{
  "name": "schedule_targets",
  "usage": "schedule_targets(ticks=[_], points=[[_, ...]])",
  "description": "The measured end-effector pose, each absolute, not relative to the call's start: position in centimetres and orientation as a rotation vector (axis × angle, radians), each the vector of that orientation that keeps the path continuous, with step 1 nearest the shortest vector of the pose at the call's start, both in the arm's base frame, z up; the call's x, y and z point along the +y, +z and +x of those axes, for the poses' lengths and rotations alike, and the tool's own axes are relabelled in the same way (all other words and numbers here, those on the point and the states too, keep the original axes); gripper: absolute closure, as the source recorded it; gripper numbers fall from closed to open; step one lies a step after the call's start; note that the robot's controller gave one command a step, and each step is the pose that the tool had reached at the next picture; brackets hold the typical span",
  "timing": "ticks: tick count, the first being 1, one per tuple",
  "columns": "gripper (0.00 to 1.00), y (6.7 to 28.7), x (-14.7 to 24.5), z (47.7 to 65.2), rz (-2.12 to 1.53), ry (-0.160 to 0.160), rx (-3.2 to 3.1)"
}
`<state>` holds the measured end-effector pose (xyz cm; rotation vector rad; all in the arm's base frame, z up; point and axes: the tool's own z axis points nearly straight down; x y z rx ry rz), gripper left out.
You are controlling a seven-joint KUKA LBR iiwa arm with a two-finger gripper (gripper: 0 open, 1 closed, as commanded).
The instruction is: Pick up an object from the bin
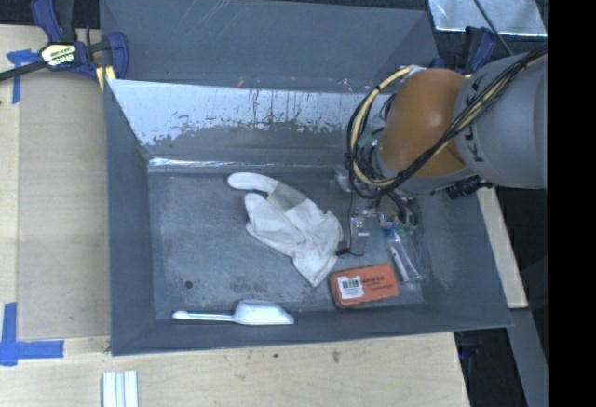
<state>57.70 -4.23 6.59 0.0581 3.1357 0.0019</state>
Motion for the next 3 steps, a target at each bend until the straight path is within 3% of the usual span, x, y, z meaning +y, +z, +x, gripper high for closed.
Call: schedule_targets(ticks=[1, 2, 3], points=[[1.0, 7.2, -0.3, 60.1, -0.29, -0.001, 3.12], [1.0, 7.2, -0.3, 60.1, -0.29, -0.001, 3.12], [1.0, 11.2, -0.4, 59.2, -0.283, 0.0, 3.134]])
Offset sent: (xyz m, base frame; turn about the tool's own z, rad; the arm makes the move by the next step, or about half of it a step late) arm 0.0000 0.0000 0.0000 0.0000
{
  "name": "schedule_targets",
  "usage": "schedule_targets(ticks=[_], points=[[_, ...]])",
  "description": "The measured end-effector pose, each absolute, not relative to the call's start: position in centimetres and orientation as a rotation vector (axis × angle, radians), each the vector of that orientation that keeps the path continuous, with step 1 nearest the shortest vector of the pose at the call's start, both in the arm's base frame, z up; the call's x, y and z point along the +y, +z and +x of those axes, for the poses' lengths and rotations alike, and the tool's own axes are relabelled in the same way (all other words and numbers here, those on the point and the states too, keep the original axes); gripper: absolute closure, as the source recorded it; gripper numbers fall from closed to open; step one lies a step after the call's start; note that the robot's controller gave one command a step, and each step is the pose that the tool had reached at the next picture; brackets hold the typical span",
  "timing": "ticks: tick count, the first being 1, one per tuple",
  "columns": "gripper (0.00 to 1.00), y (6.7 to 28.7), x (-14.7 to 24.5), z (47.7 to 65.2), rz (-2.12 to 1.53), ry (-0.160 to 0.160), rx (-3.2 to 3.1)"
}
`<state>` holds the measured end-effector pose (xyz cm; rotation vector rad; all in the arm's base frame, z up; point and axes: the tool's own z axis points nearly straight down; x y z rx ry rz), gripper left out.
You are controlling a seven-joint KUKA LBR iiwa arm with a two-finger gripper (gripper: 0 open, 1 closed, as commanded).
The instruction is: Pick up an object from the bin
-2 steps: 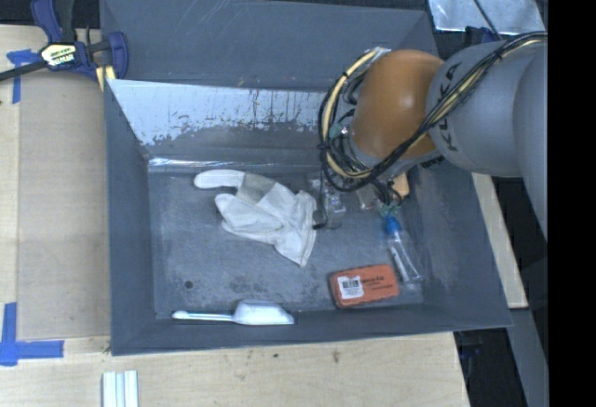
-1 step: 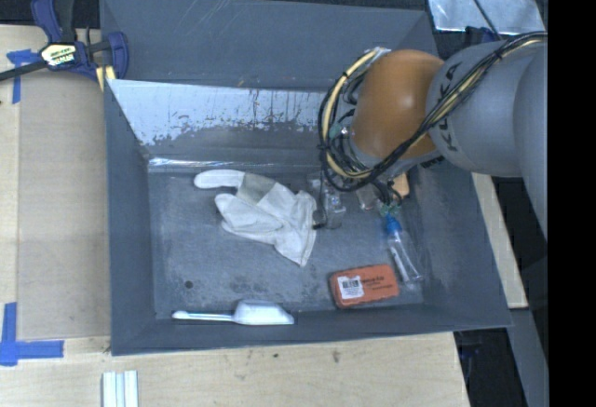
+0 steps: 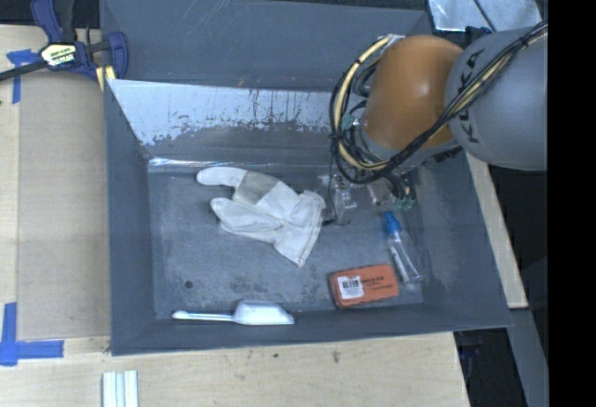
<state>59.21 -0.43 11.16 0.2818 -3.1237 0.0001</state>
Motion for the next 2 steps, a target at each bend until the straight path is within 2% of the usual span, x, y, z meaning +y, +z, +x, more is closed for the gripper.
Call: schedule_targets(ticks=[1, 2], points=[[1.0, 17.2, 2.6, 57.1, 0.249, 0.002, -3.13], [1.0, 22.7, 6.9, 57.8, 0.225, -0.001, -3.137]])
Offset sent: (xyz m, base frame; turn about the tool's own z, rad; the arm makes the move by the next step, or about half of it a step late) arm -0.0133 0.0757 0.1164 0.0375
